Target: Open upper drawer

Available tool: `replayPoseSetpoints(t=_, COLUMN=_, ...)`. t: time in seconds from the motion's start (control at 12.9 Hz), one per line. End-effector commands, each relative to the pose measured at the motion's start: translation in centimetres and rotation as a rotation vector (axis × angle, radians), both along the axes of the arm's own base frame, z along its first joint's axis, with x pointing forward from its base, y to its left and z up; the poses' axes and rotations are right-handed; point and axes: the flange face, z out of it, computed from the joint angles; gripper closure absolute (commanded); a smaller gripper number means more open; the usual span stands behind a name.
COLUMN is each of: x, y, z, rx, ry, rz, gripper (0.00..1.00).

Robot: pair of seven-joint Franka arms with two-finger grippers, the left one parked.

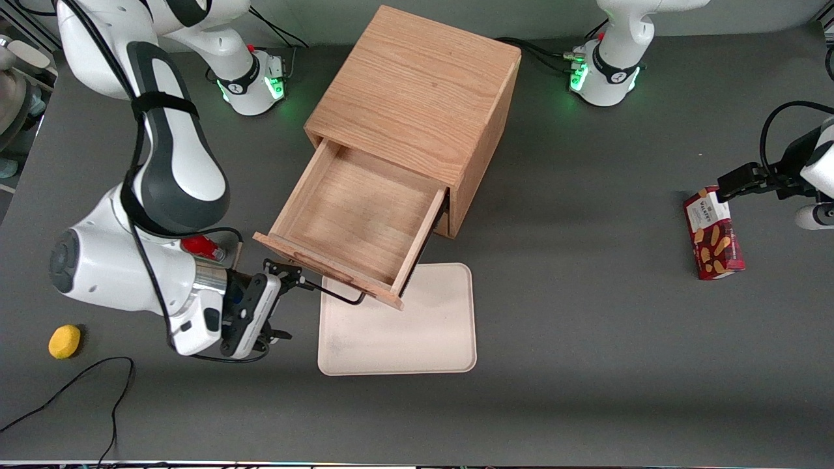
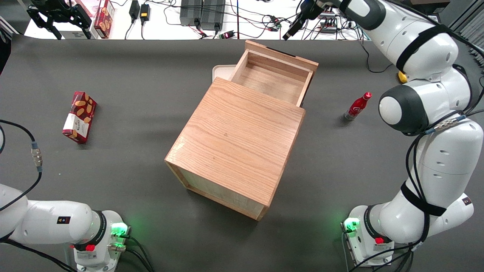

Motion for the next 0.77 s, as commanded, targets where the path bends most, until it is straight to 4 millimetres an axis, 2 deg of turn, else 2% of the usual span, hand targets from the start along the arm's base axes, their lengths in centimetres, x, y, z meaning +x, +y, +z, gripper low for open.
replayPoseSetpoints(t=0.0, x=-0.9, y=-3.9, z=4.2, rx=-0.098, ry=0.047, rz=-0.135, gripper=0.0)
replayPoseSetpoints(t=0.23, x=-2.8, y=-9.7, z=7.3, rx=-0.183, ry=0.162, rz=-0.263, gripper=0.0)
replayPoseSetpoints(t=0.46, x=-5.2, y=-13.4, z=9.3, rx=-0.306, ry=0.183, rz=-0.29, gripper=0.0)
replayPoseSetpoints(t=0.54, x=-6.4, y=-13.5, z=9.6, rx=-0.369, ry=0.18, rz=-0.29, gripper=0.0)
replayPoseSetpoints(t=0.7, x=-7.8, y=-15.4, z=8.9, rx=-0.432, ry=0.237, rz=-0.442, gripper=0.0)
